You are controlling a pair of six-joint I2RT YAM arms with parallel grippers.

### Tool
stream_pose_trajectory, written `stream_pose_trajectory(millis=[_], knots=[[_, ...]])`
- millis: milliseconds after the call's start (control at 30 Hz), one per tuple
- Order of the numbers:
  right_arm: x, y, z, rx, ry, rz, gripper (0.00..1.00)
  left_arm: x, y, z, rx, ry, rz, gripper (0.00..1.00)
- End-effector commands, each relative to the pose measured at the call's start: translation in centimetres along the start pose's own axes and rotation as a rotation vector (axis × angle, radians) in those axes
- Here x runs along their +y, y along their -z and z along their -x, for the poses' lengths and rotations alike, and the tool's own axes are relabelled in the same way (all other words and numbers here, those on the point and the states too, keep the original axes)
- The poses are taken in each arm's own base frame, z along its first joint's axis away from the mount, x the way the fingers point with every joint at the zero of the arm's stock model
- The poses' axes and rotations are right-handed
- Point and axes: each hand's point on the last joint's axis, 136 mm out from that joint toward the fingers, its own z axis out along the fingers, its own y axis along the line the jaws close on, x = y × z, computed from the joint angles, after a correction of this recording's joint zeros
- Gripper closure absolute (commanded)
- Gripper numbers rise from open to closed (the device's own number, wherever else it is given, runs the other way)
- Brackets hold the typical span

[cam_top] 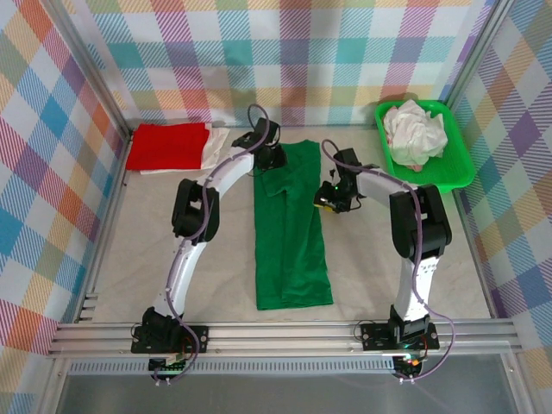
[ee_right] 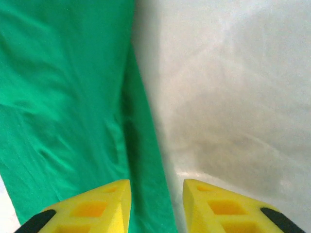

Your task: Fold and stack the t-shirts

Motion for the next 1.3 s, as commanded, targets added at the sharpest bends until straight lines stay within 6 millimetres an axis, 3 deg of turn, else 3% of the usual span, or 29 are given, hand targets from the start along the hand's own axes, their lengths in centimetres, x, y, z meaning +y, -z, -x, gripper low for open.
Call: stream_pose_trajectory(millis=[0,167,367,533,700,833,933,1033,1133,1167,1233,1267], knots=[[1.1,0.2,-0.7,-0.007,0.050,0.075,0.65,1.9,-2.2,-1.1,0.080,0.037,0.005,0.75],[1.4,-1.5,-2.6,0.052,0.052,0.135,0.64,4.0,-4.7,-1.2,0.101,0.124,-0.014,0.75],[0.2,-3.3,-1.3,0.012,0.004,0.082,0.72,5.3,-7.0,0.2,0.052,0.165,-0.054,0.76],[1.2,-4.0,1.5,-0.025,-0.006,0.075,0.72,5.5,-8.2,3.6,-0.040,0.216,-0.157,0.76],[3.0,-2.2,3.2,-0.064,0.006,0.093,0.69,4.2,-6.5,8.0,-0.160,0.209,-0.275,0.71],[4.6,0.8,3.7,-0.091,0.040,0.108,0.62,1.6,-1.4,12.1,-0.249,0.166,-0.354,0.58],[5.8,3.6,3.2,-0.118,0.068,0.135,0.59,-1.9,5.4,15.2,-0.314,0.086,-0.414,0.48],[6.7,6.0,1.7,-0.134,0.098,0.187,0.58,-4.8,12.5,16.1,-0.329,0.024,-0.457,0.46],[6.4,7.4,-0.7,-0.146,0.125,0.208,0.57,-6.5,18.7,14.9,-0.367,0.019,-0.526,0.42],[5.9,7.8,-1.7,-0.149,0.125,0.211,0.57,-6.5,20.7,13.6,-0.392,0.014,-0.533,0.41],[4.7,8.2,-3.6,-0.146,0.119,0.200,0.56,-5.7,23.6,9.7,-0.410,0.001,-0.501,0.41],[4.1,8.5,-4.6,-0.146,0.122,0.197,0.56,-4.6,24.0,6.5,-0.386,-0.006,-0.463,0.41]])
